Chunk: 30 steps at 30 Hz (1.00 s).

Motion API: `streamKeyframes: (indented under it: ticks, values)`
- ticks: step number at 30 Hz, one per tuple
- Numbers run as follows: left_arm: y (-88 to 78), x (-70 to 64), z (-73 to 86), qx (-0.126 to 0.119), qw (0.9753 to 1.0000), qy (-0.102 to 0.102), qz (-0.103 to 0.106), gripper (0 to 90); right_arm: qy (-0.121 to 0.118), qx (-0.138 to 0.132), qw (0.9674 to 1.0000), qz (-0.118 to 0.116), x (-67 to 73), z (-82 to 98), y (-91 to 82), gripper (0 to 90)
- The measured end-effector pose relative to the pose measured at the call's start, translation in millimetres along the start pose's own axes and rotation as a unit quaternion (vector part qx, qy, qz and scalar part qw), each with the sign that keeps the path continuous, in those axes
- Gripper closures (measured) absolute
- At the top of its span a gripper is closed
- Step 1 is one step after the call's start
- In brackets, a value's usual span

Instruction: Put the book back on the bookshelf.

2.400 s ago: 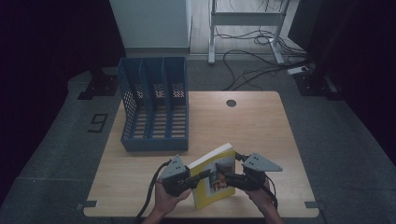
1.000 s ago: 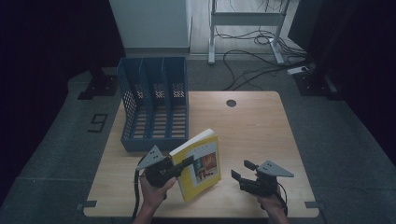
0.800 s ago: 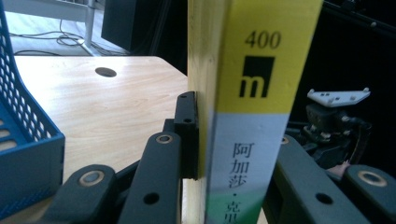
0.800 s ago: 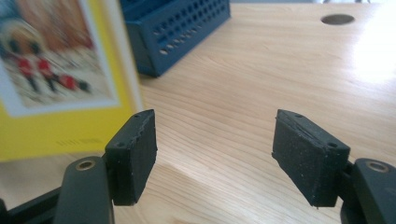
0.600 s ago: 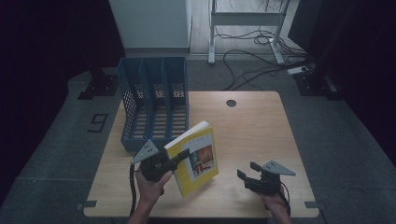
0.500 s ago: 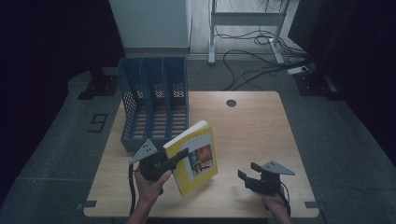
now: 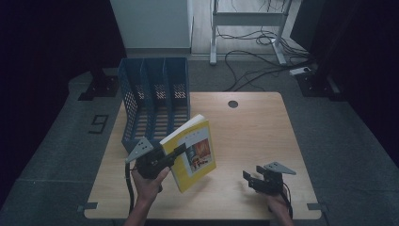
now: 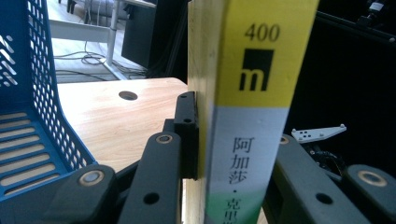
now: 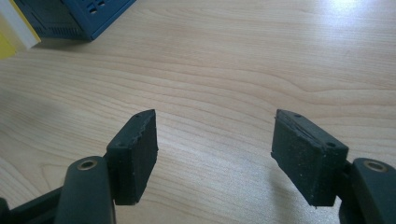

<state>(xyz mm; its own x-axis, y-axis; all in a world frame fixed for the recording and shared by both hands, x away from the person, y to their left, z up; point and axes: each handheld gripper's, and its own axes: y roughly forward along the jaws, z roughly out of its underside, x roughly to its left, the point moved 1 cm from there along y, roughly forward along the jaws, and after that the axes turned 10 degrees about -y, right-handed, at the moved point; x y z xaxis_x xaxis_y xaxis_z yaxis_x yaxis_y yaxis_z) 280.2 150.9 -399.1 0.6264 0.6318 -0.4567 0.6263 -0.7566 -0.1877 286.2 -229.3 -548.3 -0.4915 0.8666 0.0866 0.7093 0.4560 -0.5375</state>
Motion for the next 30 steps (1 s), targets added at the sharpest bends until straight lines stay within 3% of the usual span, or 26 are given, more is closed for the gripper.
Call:
streamKeyframes:
  ticks: [11, 16, 22, 30]
  values:
    - [0.6, 1.5, -5.7, -0.008, 0.9999, -0.003, -0.005, 75.5, -0.01, 0.022, 0.9997, 0.002, 2.0, 3.8, 6.1, 30.6]
    - [2.0, 2.1, -9.7, -0.016, 0.9998, -0.005, -0.007, 75.5, -0.007, 0.039, 0.9992, 0.009, 2.2, 5.6, 9.5, 30.7]
    - [2.5, 2.5, -15.3, -0.02, 0.9997, 0.0, -0.016, 75.5, -0.002, 0.041, 0.9991, 0.011, 0.0, 7.1, 10.6, 31.1]
    - [1.6, 3.6, -27.7, -0.034, 0.9992, -0.001, -0.023, 75.5, -0.022, 0.046, 0.9985, 0.023, 2.9, 7.0, 11.9, 31.2]
